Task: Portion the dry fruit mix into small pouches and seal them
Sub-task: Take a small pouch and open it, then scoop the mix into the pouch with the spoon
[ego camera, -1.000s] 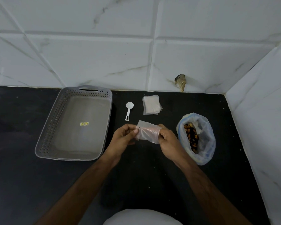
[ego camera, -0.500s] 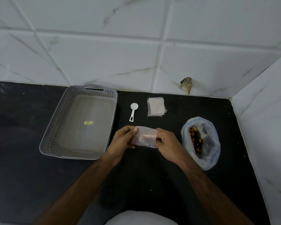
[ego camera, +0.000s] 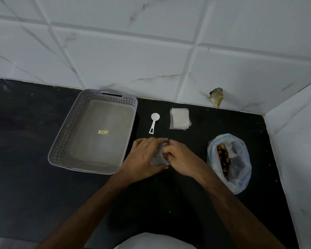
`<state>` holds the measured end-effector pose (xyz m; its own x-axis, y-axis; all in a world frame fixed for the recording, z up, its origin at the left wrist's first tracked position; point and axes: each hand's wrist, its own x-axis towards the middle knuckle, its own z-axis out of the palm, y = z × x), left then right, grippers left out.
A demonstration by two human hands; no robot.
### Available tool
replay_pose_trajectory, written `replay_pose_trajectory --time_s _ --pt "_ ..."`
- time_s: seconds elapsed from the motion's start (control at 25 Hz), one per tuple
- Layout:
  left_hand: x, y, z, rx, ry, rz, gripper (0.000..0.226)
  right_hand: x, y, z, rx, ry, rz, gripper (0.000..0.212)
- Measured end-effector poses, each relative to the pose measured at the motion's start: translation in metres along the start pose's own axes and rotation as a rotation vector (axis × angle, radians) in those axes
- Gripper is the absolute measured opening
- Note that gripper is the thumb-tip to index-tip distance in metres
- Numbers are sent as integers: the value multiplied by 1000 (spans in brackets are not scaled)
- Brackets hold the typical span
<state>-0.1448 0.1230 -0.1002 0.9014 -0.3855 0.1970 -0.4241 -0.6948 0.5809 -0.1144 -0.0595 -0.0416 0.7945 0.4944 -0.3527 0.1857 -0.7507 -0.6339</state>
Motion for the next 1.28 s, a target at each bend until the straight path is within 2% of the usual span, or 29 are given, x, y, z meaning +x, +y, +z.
replay_pose_trajectory --time_s 0.12,0.24,0.36,0.44,0.56,0.64,0.72,0.88,0.96,1.04,1.12,1.28 --pt "1 -6 6 -22 38 -29 61 1 -3 -1 45 124 -20 17" --pt "-4 -11 10 -34 54 -76 59 4 -2 -1 56 205 70 19" --pt "-5 -7 12 -99 113 -96 59 9 -5 3 -62 144 138 31" --pt "-4 -5 11 -142 108 -120 65 9 -12 1 -52 113 106 34" --pt "-5 -11 10 -157 77 -119 63 10 -18 -5 -29 117 32 19" --pt "-5 -16 10 -206 99 -154 51 13 -19 -11 41 97 12 11" --pt "-5 -18 9 -332 151 -216 40 21 -15 -20 190 96 30 11" --pt "-11 -12 1 -567 235 -341 38 71 13 -24 442 312 226 6" --pt "-12 -11 -2 -632 241 -348 40 108 31 -12 396 280 366 7" --pt "-12 -11 -4 -663 234 -353 42 140 41 6 298 205 454 24" --pt "-10 -11 -6 -683 229 -360 47 162 46 23 228 216 505 41" --pt "-9 -15 -5 -696 240 -358 50 184 51 36 153 272 541 42"
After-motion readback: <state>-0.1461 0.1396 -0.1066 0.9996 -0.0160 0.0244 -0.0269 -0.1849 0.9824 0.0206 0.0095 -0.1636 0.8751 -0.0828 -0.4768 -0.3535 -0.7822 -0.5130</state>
